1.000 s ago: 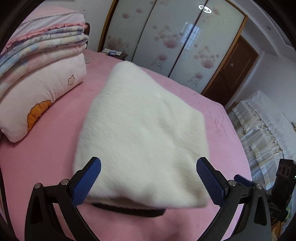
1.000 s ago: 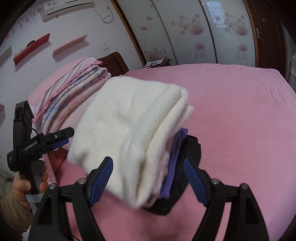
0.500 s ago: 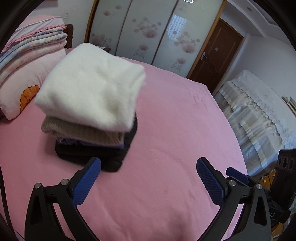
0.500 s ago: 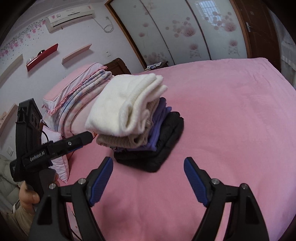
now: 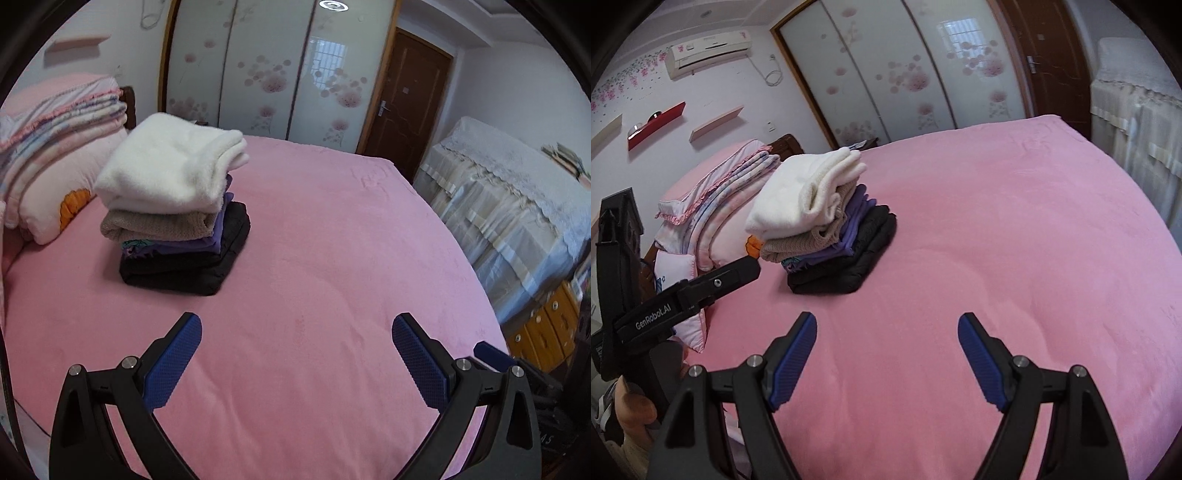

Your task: Fold large clothes

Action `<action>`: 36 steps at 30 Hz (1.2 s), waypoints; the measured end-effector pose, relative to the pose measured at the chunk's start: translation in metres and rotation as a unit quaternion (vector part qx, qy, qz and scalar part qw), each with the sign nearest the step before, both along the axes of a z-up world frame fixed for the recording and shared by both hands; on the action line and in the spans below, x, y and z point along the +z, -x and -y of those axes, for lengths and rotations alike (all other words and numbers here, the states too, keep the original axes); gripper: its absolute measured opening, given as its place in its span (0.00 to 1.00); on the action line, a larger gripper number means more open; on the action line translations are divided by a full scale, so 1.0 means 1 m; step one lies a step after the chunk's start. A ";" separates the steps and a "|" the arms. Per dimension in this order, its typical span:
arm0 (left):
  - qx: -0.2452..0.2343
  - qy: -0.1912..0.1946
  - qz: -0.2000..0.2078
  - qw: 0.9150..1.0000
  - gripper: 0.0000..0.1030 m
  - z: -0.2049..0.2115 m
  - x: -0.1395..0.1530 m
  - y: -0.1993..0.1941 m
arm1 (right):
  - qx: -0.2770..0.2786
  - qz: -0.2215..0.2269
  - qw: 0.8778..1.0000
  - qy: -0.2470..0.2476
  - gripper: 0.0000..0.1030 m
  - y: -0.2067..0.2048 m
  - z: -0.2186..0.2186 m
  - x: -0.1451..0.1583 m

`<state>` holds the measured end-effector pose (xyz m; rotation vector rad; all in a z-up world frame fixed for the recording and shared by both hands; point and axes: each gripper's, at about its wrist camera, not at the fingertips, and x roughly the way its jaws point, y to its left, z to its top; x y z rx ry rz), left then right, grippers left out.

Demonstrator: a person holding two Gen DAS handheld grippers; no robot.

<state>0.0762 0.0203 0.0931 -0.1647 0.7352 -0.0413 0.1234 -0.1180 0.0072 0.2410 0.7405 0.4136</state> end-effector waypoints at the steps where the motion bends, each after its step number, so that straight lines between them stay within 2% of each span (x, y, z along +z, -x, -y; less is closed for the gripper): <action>1: 0.001 -0.008 0.004 1.000 0.99 0.004 0.003 0.012 | -0.007 0.002 1.000 0.001 0.77 0.014 0.003 0.003; 3: 0.003 -0.021 0.009 1.000 0.99 0.012 0.009 0.039 | -0.019 0.004 1.000 0.009 0.77 0.035 0.010 0.005; 8: 0.004 -0.022 0.012 1.000 0.99 0.029 0.014 0.099 | -0.024 0.006 0.999 0.023 0.77 0.084 0.015 0.013; 15: 0.014 -0.040 0.012 0.999 0.99 0.043 0.013 0.146 | -0.043 0.024 0.998 0.045 0.77 0.127 0.015 0.019; 26: 0.026 -0.065 0.007 0.998 0.99 0.056 0.008 0.168 | -0.050 0.052 0.993 0.088 0.77 0.166 0.012 0.023; 32: 0.030 -0.077 0.004 0.997 0.99 0.059 0.009 0.173 | -0.051 0.051 0.994 0.087 0.77 0.169 0.017 0.021; 36: 0.031 -0.073 0.001 0.997 0.99 0.058 0.008 0.177 | -0.050 0.051 0.994 0.086 0.77 0.170 0.018 0.020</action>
